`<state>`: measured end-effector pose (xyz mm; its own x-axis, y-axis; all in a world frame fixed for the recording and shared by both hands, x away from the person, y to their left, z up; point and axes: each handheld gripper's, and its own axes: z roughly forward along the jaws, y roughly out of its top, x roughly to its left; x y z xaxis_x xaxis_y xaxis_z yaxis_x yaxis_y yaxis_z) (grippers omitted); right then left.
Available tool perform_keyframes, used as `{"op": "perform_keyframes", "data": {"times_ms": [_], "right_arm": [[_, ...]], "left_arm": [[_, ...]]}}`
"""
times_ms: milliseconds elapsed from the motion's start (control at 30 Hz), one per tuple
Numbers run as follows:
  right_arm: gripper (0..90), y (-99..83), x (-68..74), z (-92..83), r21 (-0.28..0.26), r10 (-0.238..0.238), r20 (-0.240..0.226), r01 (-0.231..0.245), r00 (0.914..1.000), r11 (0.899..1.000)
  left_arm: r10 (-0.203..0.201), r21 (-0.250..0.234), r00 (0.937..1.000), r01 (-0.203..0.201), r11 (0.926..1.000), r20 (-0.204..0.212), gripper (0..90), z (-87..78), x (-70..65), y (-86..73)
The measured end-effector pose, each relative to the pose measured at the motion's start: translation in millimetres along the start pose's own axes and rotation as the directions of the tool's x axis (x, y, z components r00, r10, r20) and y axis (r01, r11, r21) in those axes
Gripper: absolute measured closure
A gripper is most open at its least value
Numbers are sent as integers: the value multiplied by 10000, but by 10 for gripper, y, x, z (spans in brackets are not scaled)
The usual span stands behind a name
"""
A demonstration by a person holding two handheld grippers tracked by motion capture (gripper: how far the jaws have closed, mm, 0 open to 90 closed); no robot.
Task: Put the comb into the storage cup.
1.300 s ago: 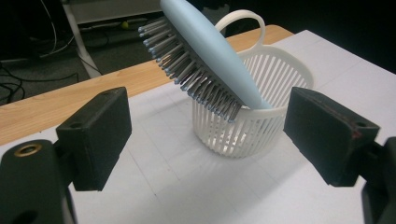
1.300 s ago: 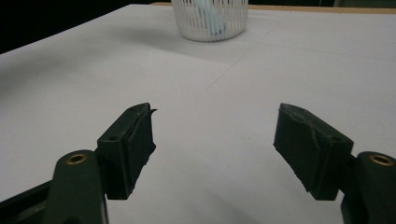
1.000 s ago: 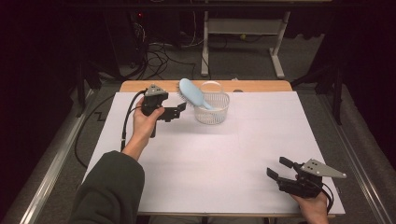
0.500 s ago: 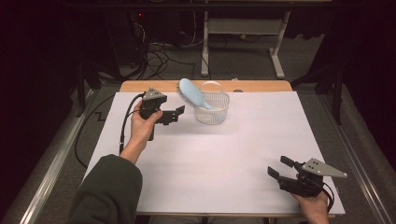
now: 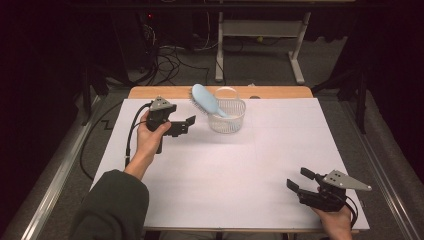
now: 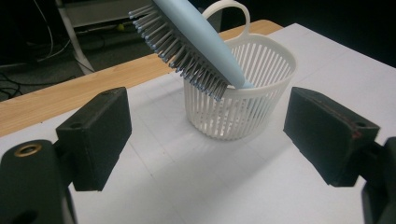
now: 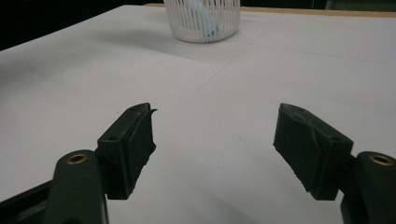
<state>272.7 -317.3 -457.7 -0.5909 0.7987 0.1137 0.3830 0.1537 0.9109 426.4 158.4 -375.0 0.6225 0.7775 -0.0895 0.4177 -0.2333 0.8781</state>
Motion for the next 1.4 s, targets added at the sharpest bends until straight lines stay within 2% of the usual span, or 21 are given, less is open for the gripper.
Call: {"op": "perform_keyframes", "data": {"times_ms": [700, 1400], "right_arm": [[293, -4, 2, 0, 45, 43, 9, -43, 10000, 10000], [293, -5, 0, 4, 74, 26, 26, -26, 10000, 10000]], "left_arm": [[-61, -44, 10000, 61, 10000, 7, 161, -102, 23, -112], [-51, -73, 10000, 51, 10000, 4, 161, -184, 31, -155]]}}
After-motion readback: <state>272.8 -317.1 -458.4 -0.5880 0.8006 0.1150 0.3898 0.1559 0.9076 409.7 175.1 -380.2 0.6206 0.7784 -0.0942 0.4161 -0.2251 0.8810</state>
